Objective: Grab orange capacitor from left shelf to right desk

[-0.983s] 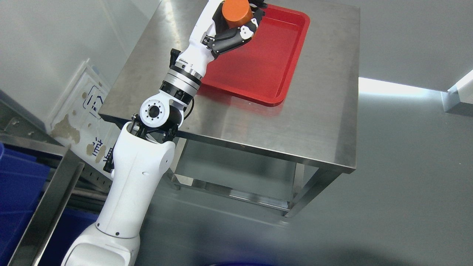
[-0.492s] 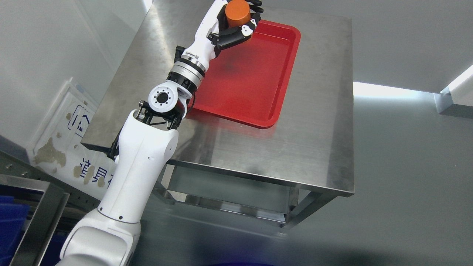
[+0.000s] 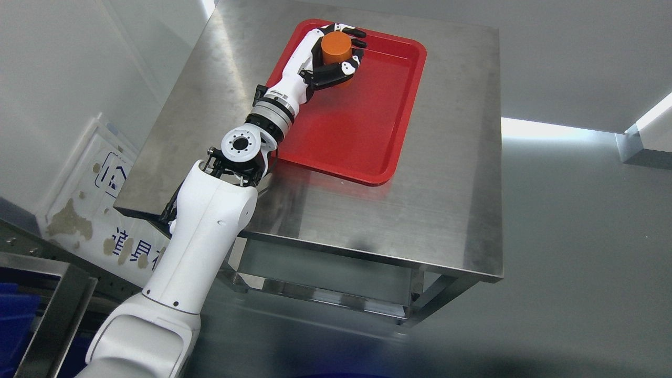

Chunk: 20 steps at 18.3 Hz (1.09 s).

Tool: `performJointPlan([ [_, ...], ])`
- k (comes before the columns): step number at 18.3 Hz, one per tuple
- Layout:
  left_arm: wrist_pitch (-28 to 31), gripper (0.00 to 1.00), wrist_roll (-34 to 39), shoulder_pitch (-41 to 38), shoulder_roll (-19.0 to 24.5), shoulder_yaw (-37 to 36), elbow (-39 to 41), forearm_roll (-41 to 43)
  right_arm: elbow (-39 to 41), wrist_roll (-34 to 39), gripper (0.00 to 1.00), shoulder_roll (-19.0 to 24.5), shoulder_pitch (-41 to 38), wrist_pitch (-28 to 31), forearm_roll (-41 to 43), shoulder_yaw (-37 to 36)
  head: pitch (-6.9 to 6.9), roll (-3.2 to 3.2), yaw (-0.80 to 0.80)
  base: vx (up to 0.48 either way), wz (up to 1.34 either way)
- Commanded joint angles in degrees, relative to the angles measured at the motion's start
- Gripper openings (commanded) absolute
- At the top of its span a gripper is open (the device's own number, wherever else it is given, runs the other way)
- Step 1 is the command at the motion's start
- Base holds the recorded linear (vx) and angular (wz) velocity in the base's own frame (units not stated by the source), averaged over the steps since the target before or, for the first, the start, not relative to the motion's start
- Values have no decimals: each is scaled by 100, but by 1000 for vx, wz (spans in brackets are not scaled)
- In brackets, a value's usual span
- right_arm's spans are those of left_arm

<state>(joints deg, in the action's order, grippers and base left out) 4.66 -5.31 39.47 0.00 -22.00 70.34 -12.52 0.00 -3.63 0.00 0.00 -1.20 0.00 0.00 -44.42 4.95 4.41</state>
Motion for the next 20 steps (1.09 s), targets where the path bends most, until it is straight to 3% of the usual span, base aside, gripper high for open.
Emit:
performJointPlan([
  [1,35,32,-5,16,100,-85,-504,-5,100,3,100,-100,-114,-3,-18,-97,0,0,0,-14,0],
  [2,61,41,-14,16,100,-50,-504,-14,100,3,100,-100,-114,-3,-18,-97,0,0,0,-14,0],
  [4,70,75,-66,78,100,29,-460,-23,100,3,100,-100,-114,-3,-18,-97,0,0,0,0,0],
  [6,70,99,-75,270,100,116,-373,-23,100,3,100,-100,-114,-3,-18,-97,0,0,0,0,0],
  [9,70,100,-75,368,100,415,118,-23,100,3,100,-100,-114,-3,-18,-97,0,0,0,0,0],
  [13,88,100,-276,491,100,1503,752,-32,100,3,100,-100,-114,-3,-18,-97,0,0,0,0,0],
  [17,613,100,-1155,395,100,2804,1559,-40,100,3,100,-100,-114,-3,-18,-97,0,0,0,0,0],
  [20,1010,100,-1174,-114,100,3220,2333,-49,100,3,100,-100,-114,-3,-18,-97,0,0,0,0,0],
])
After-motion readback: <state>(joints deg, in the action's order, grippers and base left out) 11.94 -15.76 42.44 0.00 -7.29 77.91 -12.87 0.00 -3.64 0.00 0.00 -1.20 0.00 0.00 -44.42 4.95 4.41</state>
